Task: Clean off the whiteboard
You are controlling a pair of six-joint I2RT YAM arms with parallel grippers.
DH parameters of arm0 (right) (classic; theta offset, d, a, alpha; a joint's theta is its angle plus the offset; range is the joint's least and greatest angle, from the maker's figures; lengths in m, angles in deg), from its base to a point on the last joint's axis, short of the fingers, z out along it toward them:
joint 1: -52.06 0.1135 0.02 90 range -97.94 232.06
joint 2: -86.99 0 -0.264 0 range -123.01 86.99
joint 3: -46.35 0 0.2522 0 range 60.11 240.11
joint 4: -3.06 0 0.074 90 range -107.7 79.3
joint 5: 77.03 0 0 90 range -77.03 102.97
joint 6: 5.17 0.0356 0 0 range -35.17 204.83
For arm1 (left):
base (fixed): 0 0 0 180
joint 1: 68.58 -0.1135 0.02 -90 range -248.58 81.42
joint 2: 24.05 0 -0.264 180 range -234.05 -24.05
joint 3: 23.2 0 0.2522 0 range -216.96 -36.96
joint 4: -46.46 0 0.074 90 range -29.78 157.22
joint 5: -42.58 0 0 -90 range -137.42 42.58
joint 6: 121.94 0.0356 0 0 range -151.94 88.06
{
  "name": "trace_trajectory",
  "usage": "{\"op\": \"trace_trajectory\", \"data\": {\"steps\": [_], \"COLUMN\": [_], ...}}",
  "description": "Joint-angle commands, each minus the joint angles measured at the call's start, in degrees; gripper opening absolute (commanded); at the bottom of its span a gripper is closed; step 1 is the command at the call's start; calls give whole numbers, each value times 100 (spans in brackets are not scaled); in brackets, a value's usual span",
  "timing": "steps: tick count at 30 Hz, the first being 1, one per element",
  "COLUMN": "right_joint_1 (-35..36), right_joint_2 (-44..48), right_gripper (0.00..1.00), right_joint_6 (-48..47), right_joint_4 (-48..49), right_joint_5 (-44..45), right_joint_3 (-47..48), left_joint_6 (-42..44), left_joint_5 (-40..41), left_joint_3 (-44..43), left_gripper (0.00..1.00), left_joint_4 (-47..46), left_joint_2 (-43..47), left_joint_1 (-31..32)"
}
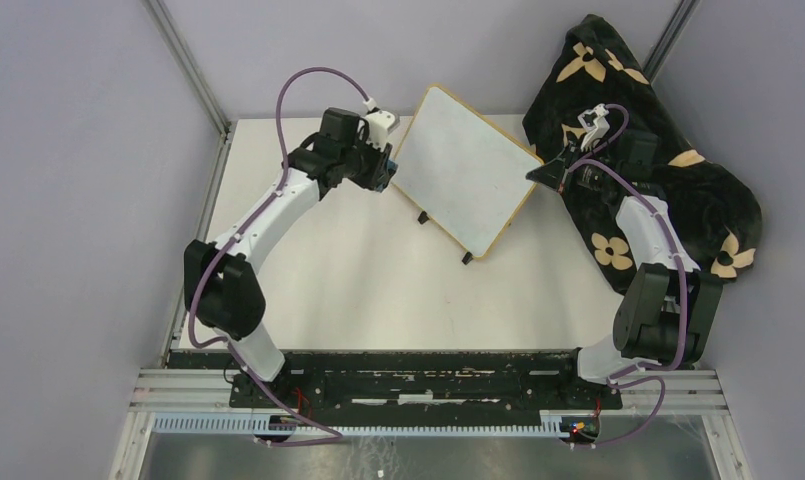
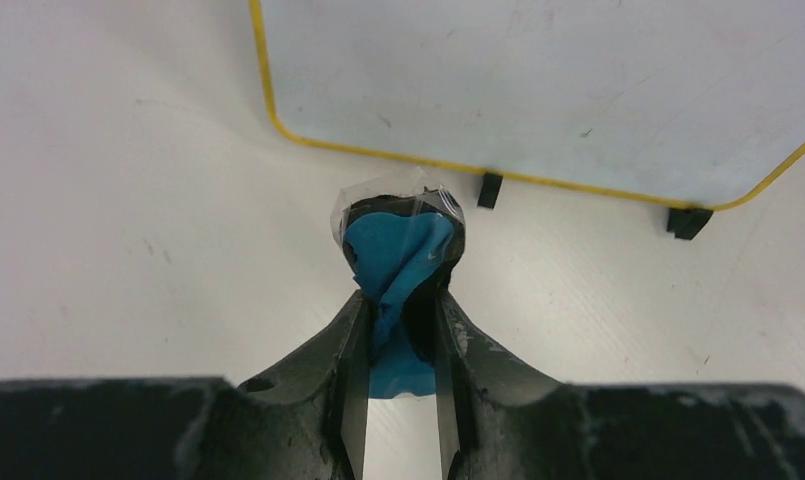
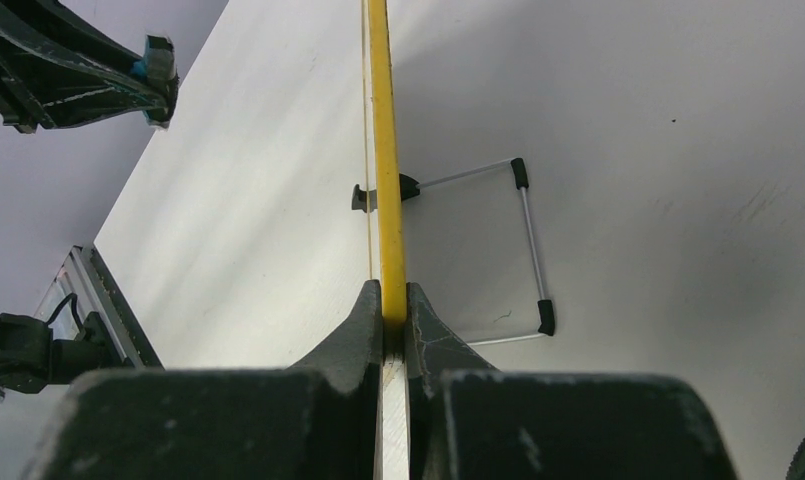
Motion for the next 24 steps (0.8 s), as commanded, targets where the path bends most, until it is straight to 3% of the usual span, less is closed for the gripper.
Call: {"op": "trace_trajectory", "data": {"steps": [1,15,24], "right_joint_1": [195,250,284], "right_joint_2": [-170,-97,-106], "right_gripper": [1,2,9], "right_joint_6": [-289,-159,-7], "right_joint_4": [-601,-655,-693], "right_joint_5": [-67,202,528], "right_joint_3": [-39,-29,4], "left_joint_6": [275,622,713], "left_joint_5": [-97,141,210], "left_joint_3": [105,1378,1692], "left_gripper": [33,38,43], "left_joint_4": [607,942,798], "left_joint_2": [186,-25,-297], "left_joint_1": [-335,-2289,-2609]}}
